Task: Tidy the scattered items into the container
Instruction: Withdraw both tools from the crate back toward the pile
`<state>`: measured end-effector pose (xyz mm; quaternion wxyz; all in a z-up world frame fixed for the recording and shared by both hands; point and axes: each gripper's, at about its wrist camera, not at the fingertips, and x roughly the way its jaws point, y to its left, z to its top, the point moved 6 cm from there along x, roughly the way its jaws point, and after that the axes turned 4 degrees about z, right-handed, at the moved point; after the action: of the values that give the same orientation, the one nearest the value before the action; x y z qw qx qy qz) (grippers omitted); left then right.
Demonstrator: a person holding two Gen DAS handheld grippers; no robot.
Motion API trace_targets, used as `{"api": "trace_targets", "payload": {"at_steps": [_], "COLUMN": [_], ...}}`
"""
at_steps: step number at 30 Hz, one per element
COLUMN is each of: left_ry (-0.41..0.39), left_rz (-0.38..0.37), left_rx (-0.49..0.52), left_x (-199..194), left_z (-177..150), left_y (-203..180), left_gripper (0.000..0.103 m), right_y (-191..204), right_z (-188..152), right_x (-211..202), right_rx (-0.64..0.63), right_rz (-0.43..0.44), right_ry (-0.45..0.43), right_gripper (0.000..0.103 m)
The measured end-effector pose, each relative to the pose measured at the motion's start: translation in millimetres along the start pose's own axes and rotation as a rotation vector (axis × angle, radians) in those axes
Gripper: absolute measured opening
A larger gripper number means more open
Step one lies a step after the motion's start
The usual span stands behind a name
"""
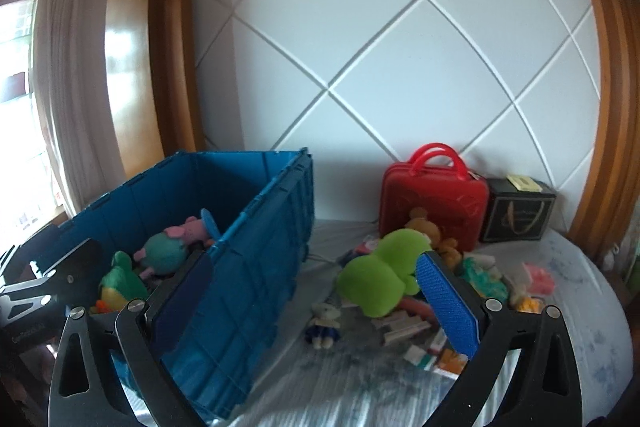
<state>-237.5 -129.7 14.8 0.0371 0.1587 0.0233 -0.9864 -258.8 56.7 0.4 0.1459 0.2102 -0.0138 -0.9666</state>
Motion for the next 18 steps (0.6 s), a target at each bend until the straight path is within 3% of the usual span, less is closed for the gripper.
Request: {"api": "trace_targets", "payload": {"at_steps": [4,9,18], "left_ry": [0.013,0.086,0.223], "left_rz": [-0.045,-0.078,-0.082], "left_rx": [0.03,0.036,0.06], "left_x": [-2.8,6.8,35.2], "left_z": [-11.3,-41.5,-99.5], "left_y": [-62.6,-138.0,-225.3], "left_gripper": [0.103,0.103,0.103], "right_y": [-61.5,-137.3,-238.2], "right_z": [-12.5,-36.2,-85.1], "right_x": [-20.6,-38.4,-41.9], "right_rx": [0.046,0.085,0.139], "right_rz": [-0.048,-0.08,-0.111], "right_ry": [0.0,0.03,0.132], "right_gripper": [0.103,0.103,0.103]}}
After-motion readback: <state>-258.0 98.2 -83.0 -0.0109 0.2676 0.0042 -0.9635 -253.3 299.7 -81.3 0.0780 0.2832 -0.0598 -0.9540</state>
